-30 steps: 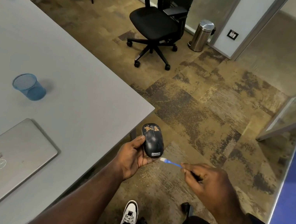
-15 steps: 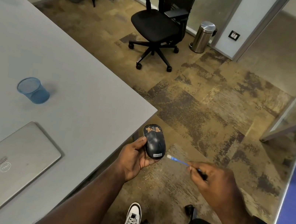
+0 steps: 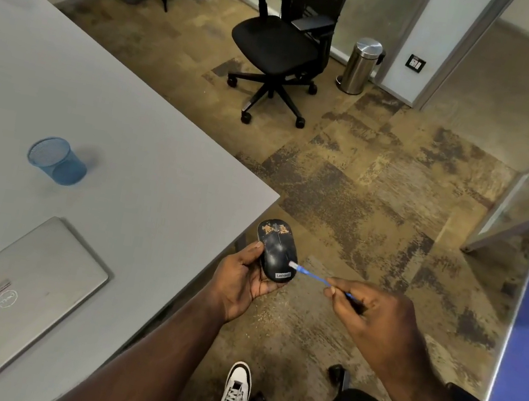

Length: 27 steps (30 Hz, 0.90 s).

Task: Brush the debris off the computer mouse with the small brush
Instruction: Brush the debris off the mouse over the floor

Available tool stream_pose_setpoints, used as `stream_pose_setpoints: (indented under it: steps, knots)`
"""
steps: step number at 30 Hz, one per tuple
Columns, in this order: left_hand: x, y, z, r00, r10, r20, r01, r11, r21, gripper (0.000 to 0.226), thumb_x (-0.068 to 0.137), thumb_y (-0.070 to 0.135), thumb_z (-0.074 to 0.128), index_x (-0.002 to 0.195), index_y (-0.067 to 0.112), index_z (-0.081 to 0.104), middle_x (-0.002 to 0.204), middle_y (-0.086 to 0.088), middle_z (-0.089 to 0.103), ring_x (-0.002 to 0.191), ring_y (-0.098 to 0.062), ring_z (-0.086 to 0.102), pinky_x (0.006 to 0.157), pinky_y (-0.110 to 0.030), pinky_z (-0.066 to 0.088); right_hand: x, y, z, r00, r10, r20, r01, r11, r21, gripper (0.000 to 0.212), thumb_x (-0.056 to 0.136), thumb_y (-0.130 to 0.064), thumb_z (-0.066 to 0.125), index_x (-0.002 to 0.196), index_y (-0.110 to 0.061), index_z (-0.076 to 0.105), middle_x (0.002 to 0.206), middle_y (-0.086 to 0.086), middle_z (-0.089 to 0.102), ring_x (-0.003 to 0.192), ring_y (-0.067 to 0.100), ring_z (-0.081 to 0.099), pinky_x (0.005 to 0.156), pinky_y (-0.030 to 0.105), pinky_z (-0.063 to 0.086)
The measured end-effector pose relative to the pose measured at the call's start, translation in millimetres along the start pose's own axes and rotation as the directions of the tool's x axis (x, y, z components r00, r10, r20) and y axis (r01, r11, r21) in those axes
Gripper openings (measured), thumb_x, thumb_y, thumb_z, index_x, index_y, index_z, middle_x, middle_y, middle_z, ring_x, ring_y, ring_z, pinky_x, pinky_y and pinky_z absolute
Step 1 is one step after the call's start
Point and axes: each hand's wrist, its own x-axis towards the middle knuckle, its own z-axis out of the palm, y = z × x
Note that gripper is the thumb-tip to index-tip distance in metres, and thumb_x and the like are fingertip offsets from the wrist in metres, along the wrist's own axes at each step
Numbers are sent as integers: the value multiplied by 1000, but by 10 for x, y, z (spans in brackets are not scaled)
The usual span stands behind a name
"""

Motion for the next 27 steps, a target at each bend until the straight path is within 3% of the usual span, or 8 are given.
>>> stream_pose_setpoints:
  steps: [2, 7, 12, 15, 17, 21, 24, 27]
  knots:
    - [1, -22, 28, 1000, -13, -7, 13, 1000, 23, 36, 102, 23, 33, 125, 7, 56, 113, -16, 71, 93, -28, 71, 84, -46, 55, 14, -14, 32, 1000, -22, -15, 21, 999, -23, 20, 84, -16, 72, 103, -20, 76, 84, -11, 76, 67, -2, 69, 55, 23, 57]
    - [-23, -45, 71, 1000, -19, -5, 20, 999, 40, 36, 102, 23, 34, 124, 6, 56, 117, -21, 68, 92, -32, 71, 76, -42, 60, 13, -54, 87, 995, 1, 97, 5, 998, -61, 19, 83, -25, 70, 101, -25, 77, 79, -15, 74, 65, -1, 68, 54, 24, 58]
    - [-47, -64, 81, 1000, -19, -4, 19, 994, 104, 36, 102, 23, 34, 125, 8, 57, 113, -14, 71, 91, -25, 72, 68, -37, 61, 170, -167, 14, 998, 0, 70, 9, 992, -124, 18, 86, -25, 66, 102, -27, 75, 68, -16, 67, 62, -3, 63, 45, 10, 43]
    - [-82, -103, 98, 1000, -25, 7, 24, 989, 144, 37, 102, 23, 35, 128, 9, 56, 113, -14, 69, 88, -23, 72, 65, -34, 61, 299, -262, 4, 998, -2, 58, 14, 978, -206, 19, 89, -27, 63, 103, -26, 75, 68, -13, 66, 53, 1, 60, 40, 13, 42]
    - [-99, -133, 106, 999, -31, 11, 29, 988, 152, 35, 101, 23, 36, 125, 10, 58, 112, -14, 68, 86, -22, 72, 65, -33, 61, 400, -303, -15, 1000, -1, 17, 5, 971, -238, 19, 89, -29, 61, 103, -25, 75, 68, -10, 67, 53, 3, 60, 43, 24, 48]
    - [-120, -159, 119, 999, -40, 28, 36, 988, 151, 36, 101, 23, 36, 128, 11, 57, 120, -18, 64, 90, -23, 71, 65, -33, 60, 501, -367, -34, 998, 16, 66, -2, 976, -217, 18, 87, -32, 61, 99, -27, 75, 62, -18, 61, 44, 0, 53, 40, 11, 35]
    - [-140, -164, 131, 998, -44, 44, 37, 989, 142, 35, 101, 22, 35, 127, 12, 57, 119, -17, 65, 87, -21, 71, 61, -31, 59, 544, -403, -5, 991, 31, 130, 6, 962, -275, 21, 87, -32, 60, 101, -25, 74, 67, -11, 65, 43, 1, 47, 41, 17, 34]
    - [-163, -165, 141, 997, -56, 51, 48, 989, 143, 33, 101, 21, 36, 123, 12, 59, 118, -15, 64, 84, -20, 72, 60, -31, 59, 658, -451, -10, 994, 34, 104, 2, 947, -321, 22, 90, -29, 59, 104, -22, 73, 69, -5, 65, 48, 2, 52, 41, 20, 39]
